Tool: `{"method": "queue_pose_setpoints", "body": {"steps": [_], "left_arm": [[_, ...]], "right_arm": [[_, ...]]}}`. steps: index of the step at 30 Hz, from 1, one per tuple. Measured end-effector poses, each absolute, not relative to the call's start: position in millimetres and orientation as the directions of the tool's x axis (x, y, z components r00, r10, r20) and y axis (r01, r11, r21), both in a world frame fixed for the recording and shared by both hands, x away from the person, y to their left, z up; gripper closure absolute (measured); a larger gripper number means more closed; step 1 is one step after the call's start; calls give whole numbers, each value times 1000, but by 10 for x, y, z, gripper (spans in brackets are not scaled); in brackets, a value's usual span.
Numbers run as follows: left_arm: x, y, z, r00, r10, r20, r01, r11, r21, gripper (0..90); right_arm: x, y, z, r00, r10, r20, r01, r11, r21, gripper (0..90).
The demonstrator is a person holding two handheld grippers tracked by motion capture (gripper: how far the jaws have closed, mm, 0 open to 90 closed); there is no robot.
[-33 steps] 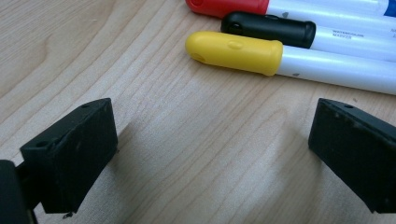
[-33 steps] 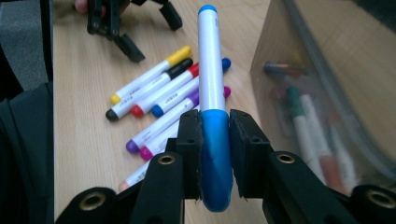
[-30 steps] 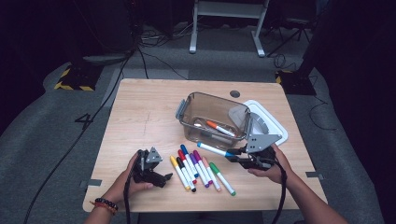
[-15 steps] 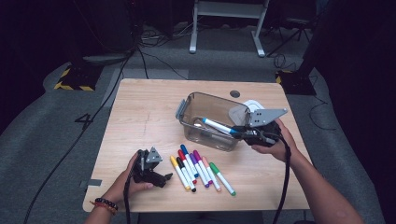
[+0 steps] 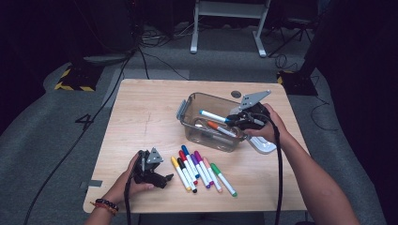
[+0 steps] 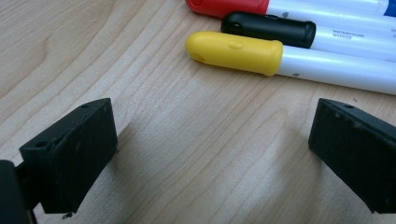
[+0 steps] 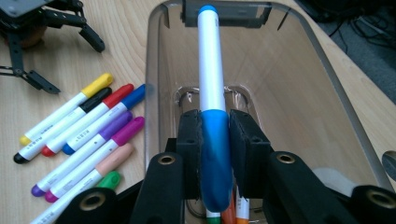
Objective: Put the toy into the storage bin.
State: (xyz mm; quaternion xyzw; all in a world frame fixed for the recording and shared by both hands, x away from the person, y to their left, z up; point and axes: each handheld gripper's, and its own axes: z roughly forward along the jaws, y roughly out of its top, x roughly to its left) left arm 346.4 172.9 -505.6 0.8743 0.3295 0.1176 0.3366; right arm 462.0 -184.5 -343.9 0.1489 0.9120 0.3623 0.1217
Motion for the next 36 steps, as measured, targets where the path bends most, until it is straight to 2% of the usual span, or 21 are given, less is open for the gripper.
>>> {"method": "queue_pose_setpoints", "body": {"steps": [8,15,21,30,36], "left_arm": [[3466,1730,-5055,756,654,-15,496,-558,665,13],[3466,1730,-5055,756,654,-15,496,-558,665,13],[3465,1730,-5055,756,654,-15,496,-558,665,13],[3463,1729,-5055,755,656,-16,497,-557,665,14],[3462,1729,-5055,754,657,-16,498,-556,665,14]], "right_arm": [[4848,-1698,-3621,-937,339,-87,203,728,654,752],[4868,-1560,-3749,-950,305,-65,208,773,599,752],[4898,-1521,-3812,-948,312,-55,229,793,564,752],[4985,-1470,-3924,-949,314,-44,261,854,451,752],[5008,-1470,-3974,-948,319,-20,283,868,409,742]]}}
